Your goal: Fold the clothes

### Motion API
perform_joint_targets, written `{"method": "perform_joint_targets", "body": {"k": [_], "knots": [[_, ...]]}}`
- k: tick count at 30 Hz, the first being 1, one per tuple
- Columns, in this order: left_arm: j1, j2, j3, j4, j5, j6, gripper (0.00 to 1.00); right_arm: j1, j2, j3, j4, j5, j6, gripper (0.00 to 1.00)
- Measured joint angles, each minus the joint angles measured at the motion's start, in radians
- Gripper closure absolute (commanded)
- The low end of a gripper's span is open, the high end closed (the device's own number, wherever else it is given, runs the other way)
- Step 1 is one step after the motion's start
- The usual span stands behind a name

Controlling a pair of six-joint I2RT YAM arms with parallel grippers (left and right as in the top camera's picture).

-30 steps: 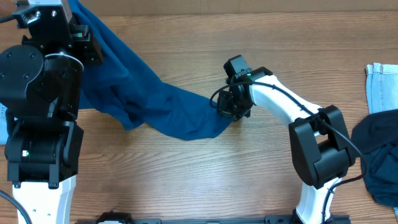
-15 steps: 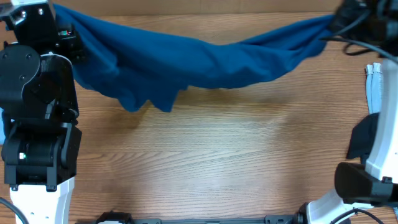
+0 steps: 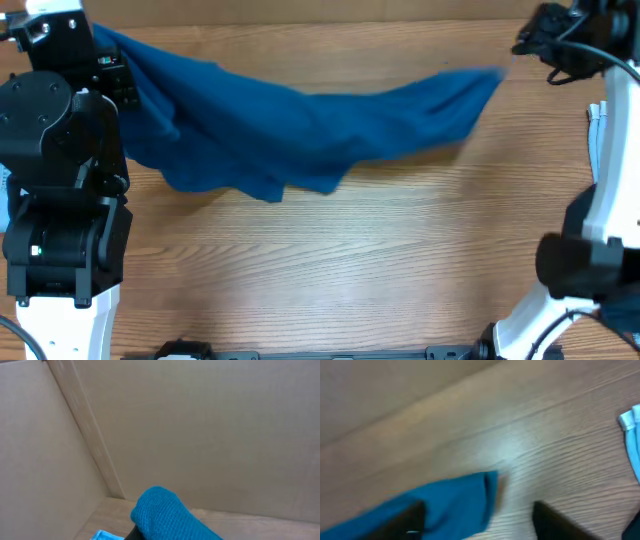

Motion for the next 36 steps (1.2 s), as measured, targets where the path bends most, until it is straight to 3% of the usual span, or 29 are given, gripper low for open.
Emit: {"method": "perform_joint_targets", "body": {"k": [4,5,9,13,17,23,30,36], "knots": [[0.000,0.000,0.000,-0.022,0.006,0.000,0.96,0.015,0.105,-0.013,-0.166,-0.039,-0.071,0.34],[0.000,0.000,0.000,-0.021,0.006,0.000,0.96,0.050,0.104,-0.013,-0.253,-0.057,-0.106,0.35],[0.000,0.000,0.001,-0.022,0.006,0.000,0.96,0.286,0.100,-0.049,-0.257,-0.068,-0.183,0.34],[0.000,0.006,0.001,0.020,0.006,0.000,0.96,0.549,0.099,-0.151,-0.175,-0.060,-0.211,0.38],[0.000,0.015,0.003,0.159,-0.010,-0.002,0.96,0.689,0.096,-0.263,-0.098,-0.045,-0.266,0.39],[0.000,0.058,0.006,0.181,-0.070,-0.003,0.96,0.925,0.096,-0.461,0.138,-0.081,-0.347,0.41],[-0.001,0.071,0.005,0.312,-0.069,-0.002,0.96,1.057,0.096,-0.492,0.359,-0.064,-0.367,0.48],[-0.039,0.064,0.005,0.327,-0.069,-0.002,0.96,1.062,0.096,-0.581,0.608,-0.036,-0.399,0.62]]}}
